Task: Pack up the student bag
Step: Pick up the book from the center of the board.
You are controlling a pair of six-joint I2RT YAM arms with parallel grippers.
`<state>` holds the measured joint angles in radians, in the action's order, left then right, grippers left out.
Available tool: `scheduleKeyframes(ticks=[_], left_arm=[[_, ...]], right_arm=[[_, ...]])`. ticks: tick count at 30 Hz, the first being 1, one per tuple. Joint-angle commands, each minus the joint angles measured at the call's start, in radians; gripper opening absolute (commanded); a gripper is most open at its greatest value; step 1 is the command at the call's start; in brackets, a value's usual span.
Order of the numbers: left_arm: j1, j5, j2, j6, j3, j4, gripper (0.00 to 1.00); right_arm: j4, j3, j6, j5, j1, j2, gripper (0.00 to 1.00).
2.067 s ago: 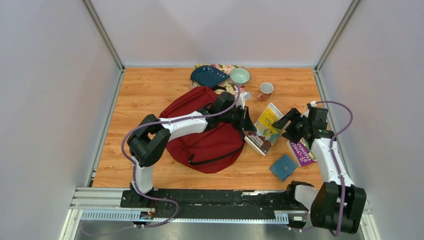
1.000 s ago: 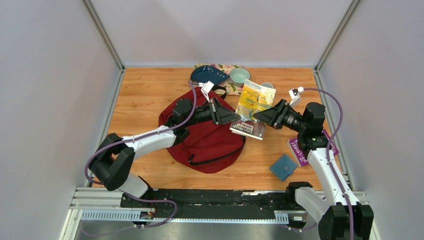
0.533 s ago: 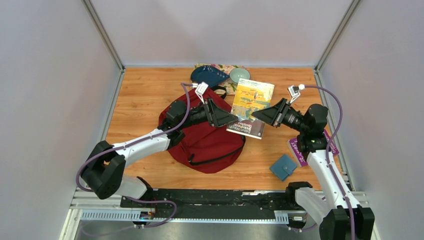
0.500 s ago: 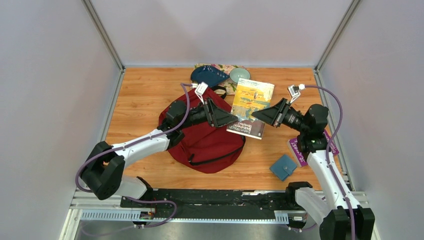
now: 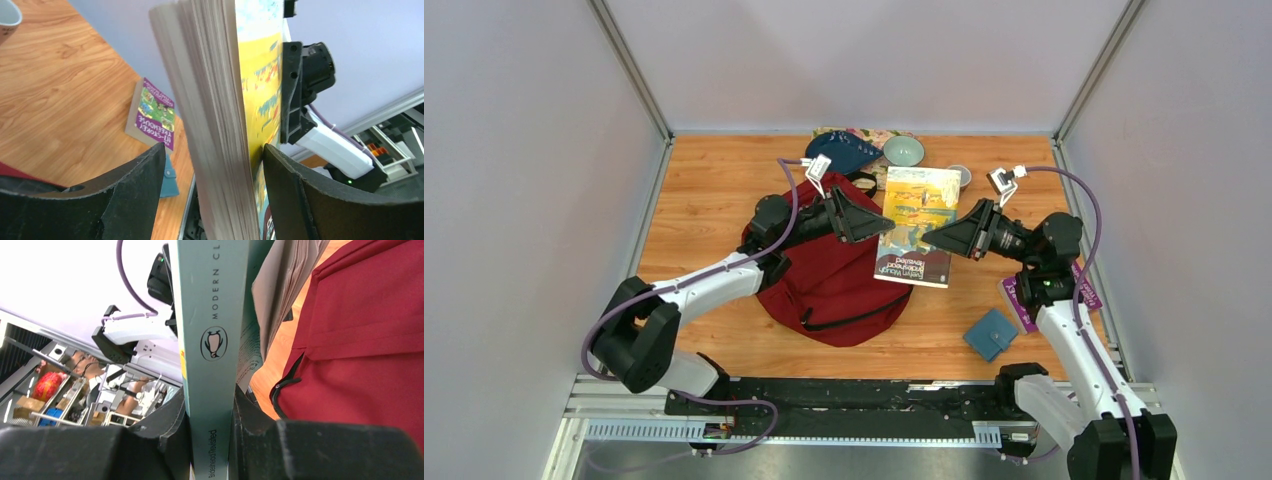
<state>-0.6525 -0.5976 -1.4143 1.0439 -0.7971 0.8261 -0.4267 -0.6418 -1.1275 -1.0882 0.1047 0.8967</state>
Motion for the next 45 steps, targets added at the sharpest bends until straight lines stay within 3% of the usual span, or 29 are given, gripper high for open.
scheduleKeyframes(ticks=[1,15,19,20,21,22,23,24,26,28,32,33,34,39,45], left_arm=[[0.007,-0.073,-0.02,0.059,-0.07,0.139,0.78],[0.016,-0.202,-0.129,0.3,-0.1,0.452,0.79],[0.016,-0.241,-0.172,0.367,-0.125,0.569,0.79],[0.016,-0.249,-0.176,0.378,-0.137,0.582,0.76],[0.016,-0.264,-0.179,0.39,-0.142,0.59,0.66],[0.017,-0.272,-0.183,0.392,-0.145,0.59,0.52],[0.016,-0.275,-0.18,0.39,-0.142,0.587,0.44],[0.017,-0.277,-0.176,0.381,-0.136,0.581,0.21],[0.02,-0.272,-0.157,0.358,-0.108,0.536,0.01],[0.024,-0.239,-0.117,0.303,-0.076,0.461,0.0],[0.045,-0.125,0.006,0.147,0.042,0.25,0.0],[0.047,-0.057,0.036,0.058,0.056,0.192,0.0],[0.047,-0.016,0.098,0.01,0.082,0.083,0.0],[0.047,0.275,0.262,-0.145,0.179,-0.038,0.0],[0.045,0.576,0.39,-0.09,0.364,0.143,0.0]], right_arm=[[-0.112,-0.048,-0.009,-0.062,0.027,0.005,0.0],[-0.057,-0.133,0.126,-0.2,0.092,0.062,0.0],[0.232,-0.228,0.367,-0.22,0.119,0.093,0.0],[0.294,-0.245,0.414,-0.22,0.122,0.1,0.0],[0.348,-0.263,0.452,-0.216,0.119,0.111,0.0],[0.421,-0.292,0.519,-0.216,0.121,0.134,0.0],[0.477,-0.305,0.544,-0.213,0.121,0.146,0.0],[0.509,-0.315,0.569,-0.197,0.119,0.163,0.0],[0.6,-0.347,0.612,-0.159,0.119,0.209,0.0],[0.647,-0.354,0.612,-0.055,0.113,0.241,0.01],[0.741,-0.349,0.604,0.216,0.112,0.231,0.42],[0.746,-0.325,0.589,0.308,0.112,0.219,0.59],[0.749,-0.311,0.578,0.348,0.112,0.19,0.64],[0.708,-0.19,0.486,0.488,0.11,0.101,0.71],[0.473,0.026,0.273,0.462,0.17,0.028,0.71]])
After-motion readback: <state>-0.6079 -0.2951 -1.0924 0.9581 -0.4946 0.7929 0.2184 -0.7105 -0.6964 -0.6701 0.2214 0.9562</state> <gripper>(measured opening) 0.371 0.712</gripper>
